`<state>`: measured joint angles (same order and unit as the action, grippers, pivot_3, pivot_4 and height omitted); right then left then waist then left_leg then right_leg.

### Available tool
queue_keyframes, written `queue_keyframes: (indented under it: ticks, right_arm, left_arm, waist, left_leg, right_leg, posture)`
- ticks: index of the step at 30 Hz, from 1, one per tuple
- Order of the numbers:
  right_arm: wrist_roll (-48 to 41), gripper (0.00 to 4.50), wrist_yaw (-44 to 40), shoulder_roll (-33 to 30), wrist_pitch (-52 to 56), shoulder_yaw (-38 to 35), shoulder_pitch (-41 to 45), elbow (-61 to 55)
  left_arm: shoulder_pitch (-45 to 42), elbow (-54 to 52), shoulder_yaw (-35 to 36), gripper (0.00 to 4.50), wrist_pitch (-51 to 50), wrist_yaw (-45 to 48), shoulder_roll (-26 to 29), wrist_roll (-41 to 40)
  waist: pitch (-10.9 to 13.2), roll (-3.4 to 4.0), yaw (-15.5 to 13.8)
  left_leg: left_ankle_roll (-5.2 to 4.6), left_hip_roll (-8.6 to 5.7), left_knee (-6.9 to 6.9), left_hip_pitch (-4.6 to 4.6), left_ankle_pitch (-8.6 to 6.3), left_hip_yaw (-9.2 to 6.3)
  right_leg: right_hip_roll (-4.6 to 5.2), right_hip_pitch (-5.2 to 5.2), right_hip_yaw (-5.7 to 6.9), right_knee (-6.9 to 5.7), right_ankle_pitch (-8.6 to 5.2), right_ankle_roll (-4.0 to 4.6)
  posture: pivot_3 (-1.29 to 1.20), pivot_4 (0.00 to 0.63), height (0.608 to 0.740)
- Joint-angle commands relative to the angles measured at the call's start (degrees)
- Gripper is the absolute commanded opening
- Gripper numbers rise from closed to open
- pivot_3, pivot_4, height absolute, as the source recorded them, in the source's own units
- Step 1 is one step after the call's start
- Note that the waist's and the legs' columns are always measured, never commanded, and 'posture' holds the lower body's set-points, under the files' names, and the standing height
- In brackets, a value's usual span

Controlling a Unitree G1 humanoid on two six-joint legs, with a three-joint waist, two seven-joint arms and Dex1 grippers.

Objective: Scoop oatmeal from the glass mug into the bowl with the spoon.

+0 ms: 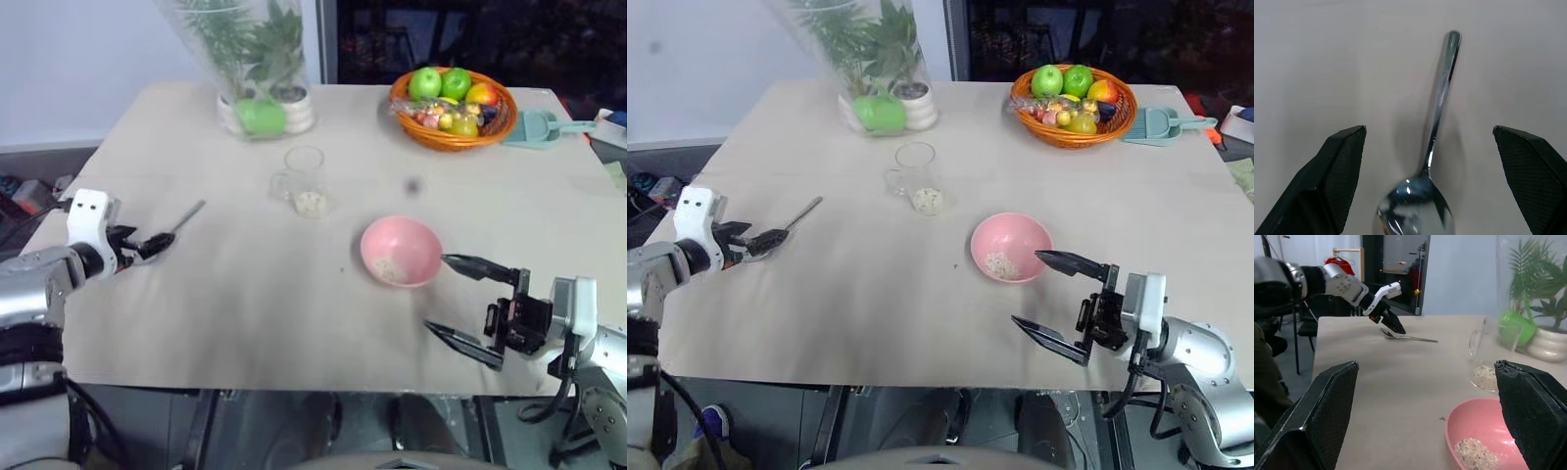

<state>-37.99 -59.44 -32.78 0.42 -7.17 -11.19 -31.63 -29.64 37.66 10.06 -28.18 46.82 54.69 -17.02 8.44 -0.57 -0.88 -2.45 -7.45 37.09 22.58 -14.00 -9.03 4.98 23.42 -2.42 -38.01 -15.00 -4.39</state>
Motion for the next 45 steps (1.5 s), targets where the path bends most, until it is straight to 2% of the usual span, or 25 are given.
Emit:
queue_keyframes:
  ticks: [1, 4, 7, 16, 19, 21, 23, 25, 26, 27, 31, 33, 36, 40, 43, 45]
  right_arm:
    - [0.69, 4.5, 1.23, 0.52, -1.42, -0.67, -0.25, -2.12]
    - [1.16, 4.5, 2.49, 0.85, -1.38, -0.39, -0.63, -2.87]
    - [1.53, 4.5, 3.45, 0.95, -1.38, -0.53, -1.23, -3.43]
    - [2.43, 4.5, 6.53, 0.76, -0.83, -0.26, -2.18, -5.31]
    - [2.49, 4.5, 6.95, 0.61, -0.47, -0.09, -1.26, -4.99]
    - [2.38, 4.5, 7.09, 0.49, -0.14, -0.06, -0.52, -4.7]
    - [2.42, 4.5, 7.07, 0.39, 0.08, 0.06, 0.07, -4.44]
    - [2.44, 4.5, 6.88, 0.37, 0.23, 0.09, 0.37, -4.19]
    - [2.48, 4.5, 6.66, 0.36, 0.2, 0.05, 0.28, -4.08]
    - [2.53, 4.5, 6.55, 0.36, 0.28, 0.07, 0.28, -3.92]
    - [2.75, 4.5, 7.5, 0.44, 1.47, 0.08, 0.18, -3.77]
    - [4.13, 4.5, 9.9, 0.8, 2.56, -0.03, 0.39, -4.01]
    - [1.93, 4.5, 19.55, 2.04, 9.12, -1.81, 5.3, -5.6]
    - [0.18, 4.5, 32.7, -4.22, 27.75, -3.58, 18.35, -8.32]
    - [-12.57, 4.5, 32.47, -7.12, 38.5, -3.18, 31.78, -3.84]
    - [-13.65, 4.5, 35.11, -6.21, 42.67, -1.71, 39.16, -0.57]
  left_arm:
    - [-8.8, 12.37, -4.9, 4.3, 5.01, 4.73, 1.3, 6.41]
    - [-15.21, 21.69, -7.93, 4.3, 8.49, 5.92, -0.13, 10.46]
    - [-18.01, 26.95, -9.39, 4.3, 12.16, 6.32, -1.27, 13.15]
    - [-18.05, 30.47, -8.95, 4.3, 17.25, 5.86, -3.35, 15.58]
    - [-17.78, 30.49, -8.32, 3.52, 16.84, 5.8, -3.5, 15.37]
    - [-17.72, 30.32, -8.17, 2.57, 16.93, 5.77, -3.56, 15.38]
    - [-17.63, 30.17, -7.97, 1.91, 16.84, 5.76, -3.61, 15.28]
    - [-17.47, 30.01, -7.64, 0.84, 16.58, 5.73, -3.62, 15.03]
    - [-17.29, 29.86, -7.4, 0.65, 16.48, 5.64, -3.59, 14.85]
    - [-16.98, 29.64, -6.86, 0.06, 16.45, 5.34, -3.54, 14.44]
    - [-15.22, 27.46, -4.09, 0.06, 16.63, 5.06, -3.54, 12.3]
    - [-13.98, 24.92, -1.61, 0.06, 17.61, 4.87, -3.77, 10.22]
    - [-8.84, 10.26, 6.44, 0.06, 17.63, 3.3, -5.59, 2.64]
    - [-1.22, -17.05, 14.89, 0.06, 14.11, -3.25, -10.38, -5.62]
    - [-0.05, -30.91, 16.93, 0.06, 11.87, -7.05, -13.65, -10.29]
    - [0.0, -36.19, 16.2, 0.06, 11.17, -7.11, -14.59, -12.08]
  waist:
    - [0.02, -0.06, 0.08]
    - [0.03, -0.09, 0.28]
    - [0.03, -0.1, 0.41]
    - [0.01, -0.11, 0.24]
    - [0.0, -0.12, 0.26]
    - [0.0, -0.12, 0.26]
    - [0.0, -0.12, 0.31]
    - [0.0, -0.12, 0.46]
    - [0.0, -0.12, 0.52]
    - [0.0, -0.12, 0.61]
    - [0.0, -0.12, 1.08]
    - [0.0, -0.12, 1.32]
    - [0.02, -0.15, 1.7]
    - [0.17, -0.42, 1.59]
    - [0.18, -0.45, 1.6]
    - [0.17, -0.46, 1.62]
  left_leg:
    - [0.01, 0.0, 0.0, 0.02, 0.0, -0.04]
    - [0.01, -0.03, 0.02, 0.04, 0.0, -0.03]
    - [0.0, -0.04, 0.02, 0.09, 0.01, 0.01]
    - [-0.01, -0.04, 0.14, 0.08, 0.01, 0.01]
    - [-0.02, -0.06, 0.19, 0.07, 0.0, 0.01]
    - [-0.02, -0.06, 0.21, 0.04, 0.0, 0.03]
    - [-0.06, -0.06, 0.23, 0.0, -0.02, 0.03]
    - [-0.21, -0.06, 0.23, -0.07, -0.11, 0.04]
    - [-0.2, -0.06, 0.23, -0.08, -0.11, 0.04]
    - [-0.2, -0.06, 0.23, -0.09, -0.1, 0.04]
    - [-0.2, -0.06, 0.26, -0.09, -0.1, 0.06]
    - [-0.2, -0.06, 0.26, -0.1, -0.1, 0.06]
    - [-0.18, -0.06, 0.26, -0.07, -0.09, 0.06]
    - [0.04, -0.04, 0.38, 0.18, 0.03, 0.02]
    - [0.06, -0.04, 0.37, 0.23, 0.04, 0.04]
    - [0.06, -0.02, 0.29, 0.23, 0.04, 0.03]
  right_leg:
    - [-0.06, 0.02, 0.05, -0.02, 0.0, 0.0]
    - [-0.08, 0.04, 0.03, -0.04, 0.0, 0.0]
    - [-0.12, 0.12, -0.02, -0.05, 0.0, -0.01]
    - [-0.08, 0.13, -0.02, -0.25, 0.0, -0.01]
    - [-0.09, 0.13, -0.02, -0.33, 0.0, -0.02]
    - [-0.09, 0.13, -0.03, -0.42, 0.0, -0.02]
    - [-0.09, 0.13, -0.05, -0.49, -0.01, -0.02]
    - [-0.09, 0.13, -0.08, -0.61, -0.01, -0.02]
    - [-0.09, 0.13, -0.08, -0.63, -0.01, -0.02]
    - [-0.08, 0.13, -0.08, -0.65, -0.01, -0.02]
    - [-0.09, 0.13, -0.1, -0.68, -0.01, -0.02]
    - [-0.07, 0.14, -0.11, -0.7, -0.01, -0.02]
    - [0.01, 0.18, -0.13, -0.72, -0.01, -0.01]
    - [0.14, 0.33, -0.11, -0.77, 0.0, 0.01]
    - [0.16, 0.35, -0.12, -0.67, 0.01, 0.01]
    - [0.15, 0.31, -0.09, -0.57, 0.01, 0.02]
  posture:
    - [0.0, 0.15, 0.74]
    - [0.0, 0.15, 0.74]
    - [0.0, 0.15, 0.74]
    - [0.0, 0.15, 0.74]
    - [0.0, 0.15, 0.74]
    - [0.0, 0.15, 0.74]
    - [0.0, 0.15, 0.74]
    - [0.0, 0.15, 0.74]
    - [0.0, 0.15, 0.74]
    - [0.0, 0.15, 0.74]
    - [0.0, 0.15, 0.74]
    - [0.0, 0.15, 0.74]
    - [0.0, 0.15, 0.74]
    - [0.0, 0.15, 0.74]
    - [0.0, 0.15, 0.74]
    - [0.0, 0.15, 0.74]
